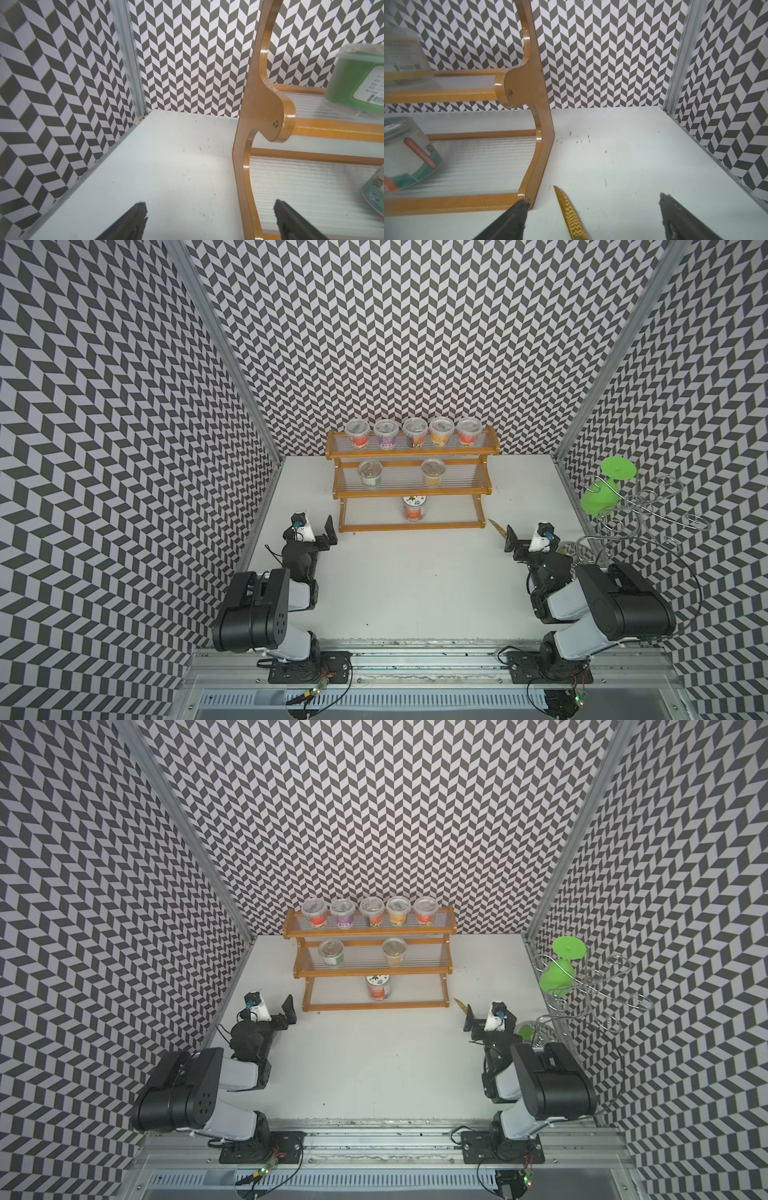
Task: Place the seed container on the shelf
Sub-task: Reset both arms
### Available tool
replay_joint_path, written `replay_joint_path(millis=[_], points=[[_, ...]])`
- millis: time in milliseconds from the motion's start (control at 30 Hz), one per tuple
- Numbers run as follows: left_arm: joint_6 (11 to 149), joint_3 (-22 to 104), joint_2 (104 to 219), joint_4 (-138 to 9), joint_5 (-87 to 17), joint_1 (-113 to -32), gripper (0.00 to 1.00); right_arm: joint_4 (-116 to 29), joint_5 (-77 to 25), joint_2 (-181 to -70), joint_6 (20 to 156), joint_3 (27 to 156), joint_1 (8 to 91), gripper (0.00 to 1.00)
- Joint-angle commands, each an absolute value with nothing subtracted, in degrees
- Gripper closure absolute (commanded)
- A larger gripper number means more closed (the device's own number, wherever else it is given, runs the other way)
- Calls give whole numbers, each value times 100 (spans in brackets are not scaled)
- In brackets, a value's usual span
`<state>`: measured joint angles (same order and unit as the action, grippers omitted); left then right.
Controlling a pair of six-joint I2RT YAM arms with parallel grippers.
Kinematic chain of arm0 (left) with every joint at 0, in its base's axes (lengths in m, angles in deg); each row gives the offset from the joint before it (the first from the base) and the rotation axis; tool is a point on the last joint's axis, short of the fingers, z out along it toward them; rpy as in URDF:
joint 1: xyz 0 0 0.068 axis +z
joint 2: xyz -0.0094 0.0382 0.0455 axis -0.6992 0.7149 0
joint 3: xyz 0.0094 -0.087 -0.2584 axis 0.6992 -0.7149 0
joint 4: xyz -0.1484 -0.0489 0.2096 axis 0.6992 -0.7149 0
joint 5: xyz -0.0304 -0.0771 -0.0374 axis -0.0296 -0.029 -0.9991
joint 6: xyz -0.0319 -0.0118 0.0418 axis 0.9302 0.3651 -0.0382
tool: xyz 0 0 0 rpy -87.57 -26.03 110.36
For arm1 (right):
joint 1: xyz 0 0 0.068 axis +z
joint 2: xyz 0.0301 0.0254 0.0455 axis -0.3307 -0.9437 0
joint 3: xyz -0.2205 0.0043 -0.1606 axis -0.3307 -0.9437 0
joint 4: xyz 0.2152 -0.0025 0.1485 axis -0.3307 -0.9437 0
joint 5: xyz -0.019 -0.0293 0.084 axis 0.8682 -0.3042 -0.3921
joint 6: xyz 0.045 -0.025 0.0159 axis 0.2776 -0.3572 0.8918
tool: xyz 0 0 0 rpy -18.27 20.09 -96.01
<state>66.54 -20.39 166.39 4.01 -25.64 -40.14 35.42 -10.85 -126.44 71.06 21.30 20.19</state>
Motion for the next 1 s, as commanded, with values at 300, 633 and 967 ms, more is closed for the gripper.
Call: replay_joint_path(millis=[300, 633, 967], points=[[6451, -1748, 16678, 379, -1590, -4567, 0, 3486, -16, -12728, 7209, 2652, 2284, 1], [6418, -1711, 16669, 298, -1527, -4613, 0, 3352, -687, -12730, 6957, 2730, 2282, 0], [6487, -1674, 16685, 229, -1773, -4488, 1, 3340, -678, -12739, 6985, 2739, 2282, 1]])
